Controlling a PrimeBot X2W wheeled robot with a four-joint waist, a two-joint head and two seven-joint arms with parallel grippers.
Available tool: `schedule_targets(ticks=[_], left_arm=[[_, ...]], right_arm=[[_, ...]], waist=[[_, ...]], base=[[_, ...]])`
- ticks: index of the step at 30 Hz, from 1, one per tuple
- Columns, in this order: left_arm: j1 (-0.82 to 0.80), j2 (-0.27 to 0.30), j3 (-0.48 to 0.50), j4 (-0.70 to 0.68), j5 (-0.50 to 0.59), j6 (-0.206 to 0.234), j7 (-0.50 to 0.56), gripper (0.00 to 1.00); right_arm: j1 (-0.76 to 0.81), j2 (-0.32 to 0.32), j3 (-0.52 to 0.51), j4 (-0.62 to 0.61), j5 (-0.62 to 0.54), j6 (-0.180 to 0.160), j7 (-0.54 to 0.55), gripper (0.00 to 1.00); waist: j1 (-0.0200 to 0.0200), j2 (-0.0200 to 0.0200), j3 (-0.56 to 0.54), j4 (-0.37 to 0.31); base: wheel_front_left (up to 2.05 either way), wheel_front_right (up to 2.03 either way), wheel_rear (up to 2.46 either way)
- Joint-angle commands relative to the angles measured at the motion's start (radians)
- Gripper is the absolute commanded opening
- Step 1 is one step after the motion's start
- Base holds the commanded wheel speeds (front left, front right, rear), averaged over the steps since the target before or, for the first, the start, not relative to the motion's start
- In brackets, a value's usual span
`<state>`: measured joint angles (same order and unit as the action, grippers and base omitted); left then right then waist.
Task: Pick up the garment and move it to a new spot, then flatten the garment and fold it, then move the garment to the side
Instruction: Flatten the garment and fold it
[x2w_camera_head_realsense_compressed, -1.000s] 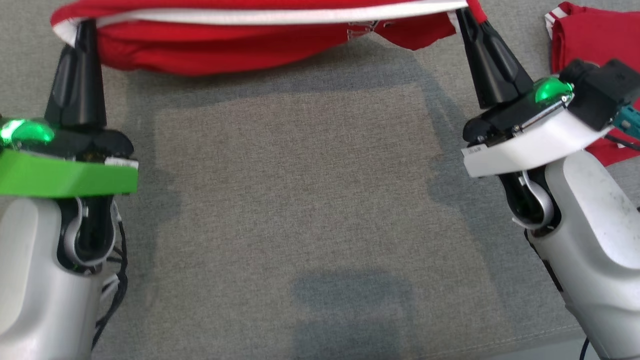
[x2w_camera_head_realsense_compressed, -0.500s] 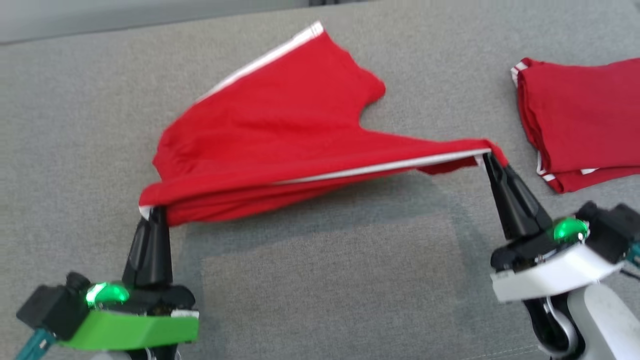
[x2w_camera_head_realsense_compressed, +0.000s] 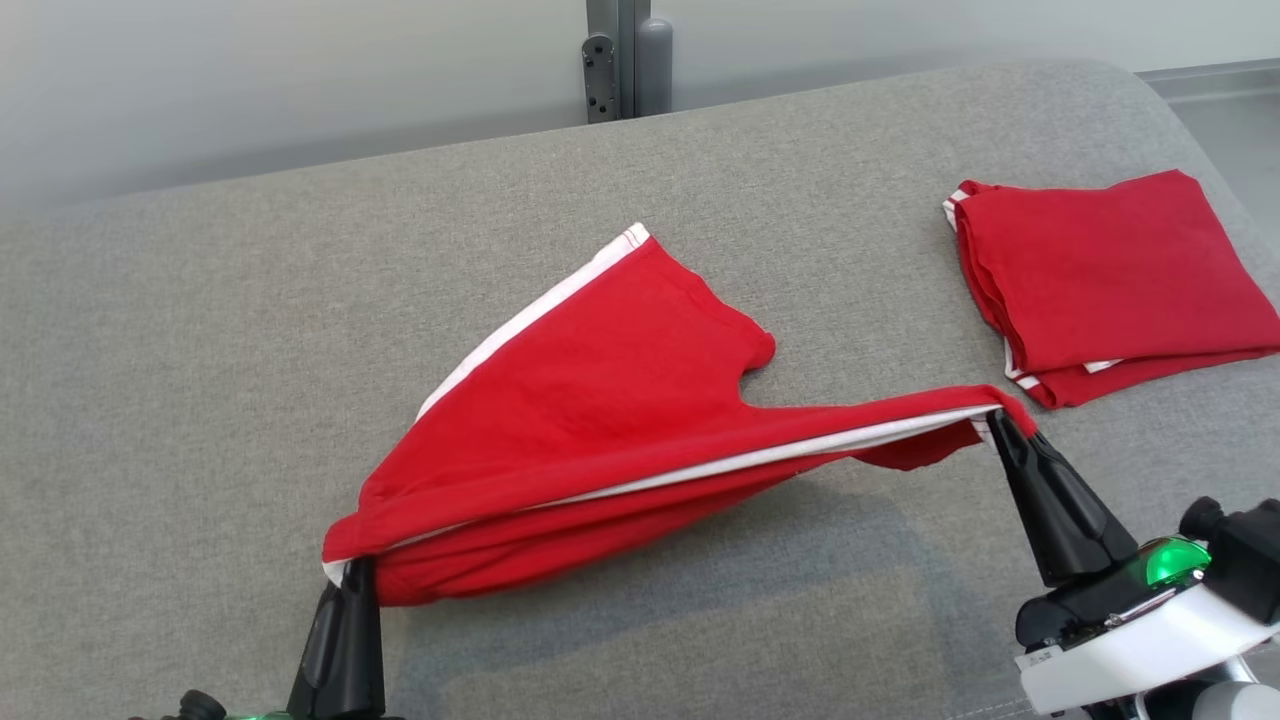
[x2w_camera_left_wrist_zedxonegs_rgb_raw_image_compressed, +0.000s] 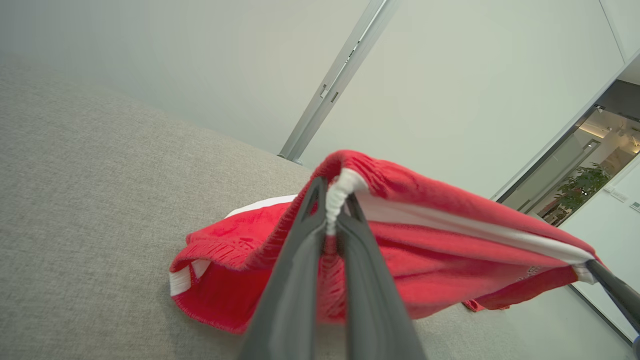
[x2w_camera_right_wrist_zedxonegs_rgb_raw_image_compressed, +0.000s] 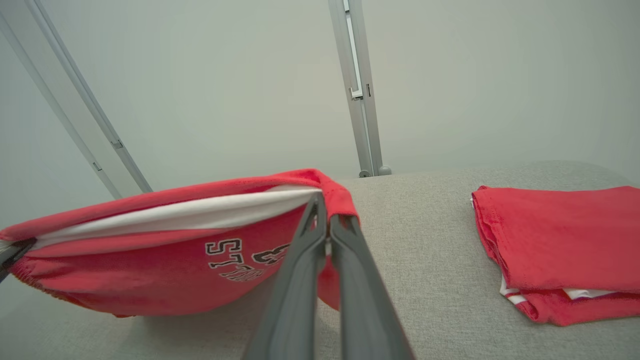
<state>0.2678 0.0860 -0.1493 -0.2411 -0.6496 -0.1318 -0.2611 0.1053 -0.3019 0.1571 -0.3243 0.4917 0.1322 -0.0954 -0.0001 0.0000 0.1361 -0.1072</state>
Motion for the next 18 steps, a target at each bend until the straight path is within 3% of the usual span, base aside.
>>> schedule_targets(ticks=[1, 9, 18], left_arm=[[0.009, 0.001, 0.004, 0.014, -0.010, 0.003, -0.005, 0.00], [-0.090, -0.020, -0.038, 0.142, -0.023, 0.019, 0.000, 0.00], [-0.276, -0.033, -0.066, 0.293, -0.131, 0.090, 0.023, 0.00]], right_arm=[[0.000, 0.002, 0.000, 0.002, 0.002, -0.003, 0.011, 0.00], [-0.152, -0.038, 0.047, 0.144, 0.016, -0.003, 0.046, 0.00], [-0.453, -0.113, 0.200, 0.395, 0.057, -0.002, 0.064, 0.00]], waist=[[0.0001, 0.0000, 0.010, 0.009], [0.0001, 0.0000, 0.071, 0.072], [0.0001, 0.0000, 0.146, 0.158]], base=[[0.00, 0.00, 0.00], [0.00, 0.00, 0.00], [0.00, 0.00, 0.00]])
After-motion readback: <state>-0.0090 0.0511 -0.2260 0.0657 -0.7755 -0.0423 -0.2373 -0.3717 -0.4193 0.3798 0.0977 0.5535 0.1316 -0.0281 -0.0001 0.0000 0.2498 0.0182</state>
